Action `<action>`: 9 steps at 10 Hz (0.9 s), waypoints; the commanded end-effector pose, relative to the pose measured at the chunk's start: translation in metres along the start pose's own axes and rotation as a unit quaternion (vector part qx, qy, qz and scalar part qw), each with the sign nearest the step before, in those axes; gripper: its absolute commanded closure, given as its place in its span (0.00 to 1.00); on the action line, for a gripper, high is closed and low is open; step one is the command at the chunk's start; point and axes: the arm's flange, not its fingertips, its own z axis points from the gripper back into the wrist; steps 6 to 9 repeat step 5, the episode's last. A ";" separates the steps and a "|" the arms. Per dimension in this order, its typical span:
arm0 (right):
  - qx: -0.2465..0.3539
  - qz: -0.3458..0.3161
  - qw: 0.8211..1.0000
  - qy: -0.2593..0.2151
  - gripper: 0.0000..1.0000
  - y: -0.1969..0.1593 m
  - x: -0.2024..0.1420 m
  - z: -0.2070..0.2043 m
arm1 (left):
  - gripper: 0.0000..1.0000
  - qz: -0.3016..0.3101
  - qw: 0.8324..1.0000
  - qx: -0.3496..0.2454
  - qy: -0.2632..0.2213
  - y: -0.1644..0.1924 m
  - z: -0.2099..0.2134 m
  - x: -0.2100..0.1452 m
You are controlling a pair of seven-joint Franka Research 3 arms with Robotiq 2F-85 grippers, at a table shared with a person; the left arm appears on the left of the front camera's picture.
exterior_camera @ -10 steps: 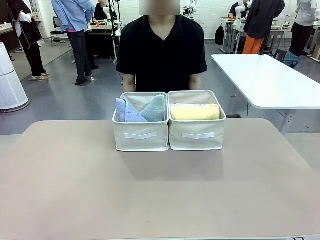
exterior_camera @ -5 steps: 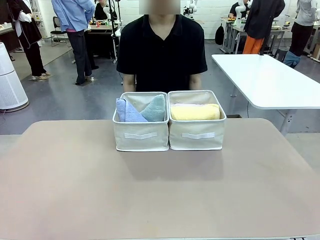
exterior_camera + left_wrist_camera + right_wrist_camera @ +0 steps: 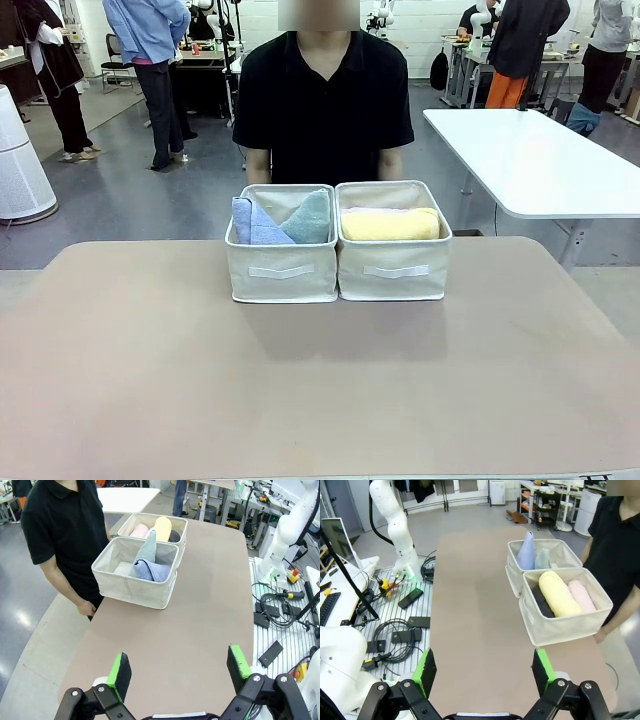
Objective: Sort the towels based on their folding style.
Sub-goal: Pick up another triangle-folded towel from the table and place it in the left Fabric basket.
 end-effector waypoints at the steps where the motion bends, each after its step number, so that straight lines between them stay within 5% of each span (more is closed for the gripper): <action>1: 0.003 0.001 1.000 -0.008 0.00 0.001 -0.001 -0.001 | 0.00 -0.001 1.000 -0.001 -0.003 -0.003 0.000 0.001; 9: 0.003 0.001 1.000 -0.008 0.00 0.001 -0.001 -0.001 | 0.00 -0.001 1.000 -0.001 -0.003 -0.003 0.000 0.001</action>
